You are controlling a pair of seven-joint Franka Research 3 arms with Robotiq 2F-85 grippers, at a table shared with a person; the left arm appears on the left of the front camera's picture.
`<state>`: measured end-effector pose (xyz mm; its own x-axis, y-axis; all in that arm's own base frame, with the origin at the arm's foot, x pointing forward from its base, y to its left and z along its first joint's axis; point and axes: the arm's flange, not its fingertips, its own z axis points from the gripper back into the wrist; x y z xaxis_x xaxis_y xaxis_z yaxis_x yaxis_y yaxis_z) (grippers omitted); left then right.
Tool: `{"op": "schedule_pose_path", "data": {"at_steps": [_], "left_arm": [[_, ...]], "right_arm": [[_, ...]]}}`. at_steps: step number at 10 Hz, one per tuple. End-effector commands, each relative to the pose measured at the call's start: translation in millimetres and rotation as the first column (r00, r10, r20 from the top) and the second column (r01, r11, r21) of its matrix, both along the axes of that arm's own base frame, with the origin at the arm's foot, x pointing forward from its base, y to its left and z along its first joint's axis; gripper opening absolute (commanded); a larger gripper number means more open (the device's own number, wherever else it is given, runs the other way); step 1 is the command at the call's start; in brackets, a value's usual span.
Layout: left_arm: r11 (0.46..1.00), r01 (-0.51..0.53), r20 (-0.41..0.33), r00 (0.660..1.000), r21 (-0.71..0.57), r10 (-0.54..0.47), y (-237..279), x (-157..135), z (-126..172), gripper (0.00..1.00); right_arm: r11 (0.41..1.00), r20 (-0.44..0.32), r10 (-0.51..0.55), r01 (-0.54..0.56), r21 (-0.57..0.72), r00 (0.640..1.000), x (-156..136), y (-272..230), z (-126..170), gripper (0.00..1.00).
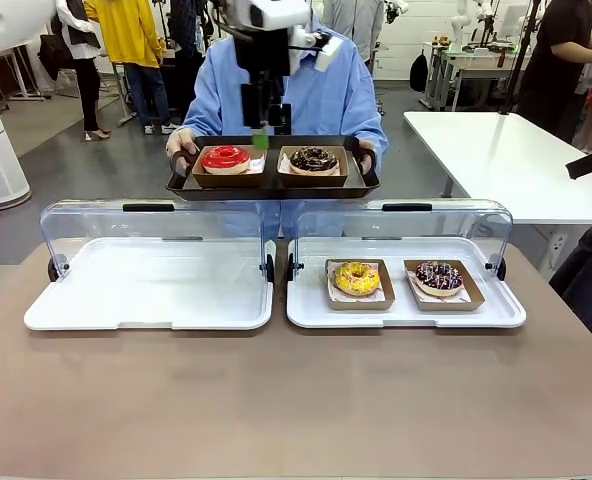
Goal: Provide the desired donut to the person.
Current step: Place the picked Paper togo box onto the Handle tray extended by the person.
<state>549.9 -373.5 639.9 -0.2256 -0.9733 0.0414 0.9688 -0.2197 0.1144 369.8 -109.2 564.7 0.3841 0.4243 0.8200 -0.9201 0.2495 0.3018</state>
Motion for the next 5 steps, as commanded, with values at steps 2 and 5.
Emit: {"op": "schedule_pose_path", "data": {"at_steps": [2,5], "left_arm": [[0.999,-0.030,-0.034,0.999,-0.035,0.029,99,-73,-50,1.00],[0.996,-0.077,0.009,0.997,-0.033,0.078,148,-95,-50,1.00]], "right_arm": [[1.000,0.011,0.011,-0.011,0.017,1.000,0,2,0,1.00],[1.000,0.011,0.011,-0.011,0.017,1.000,0,2,0,1.00]]}}
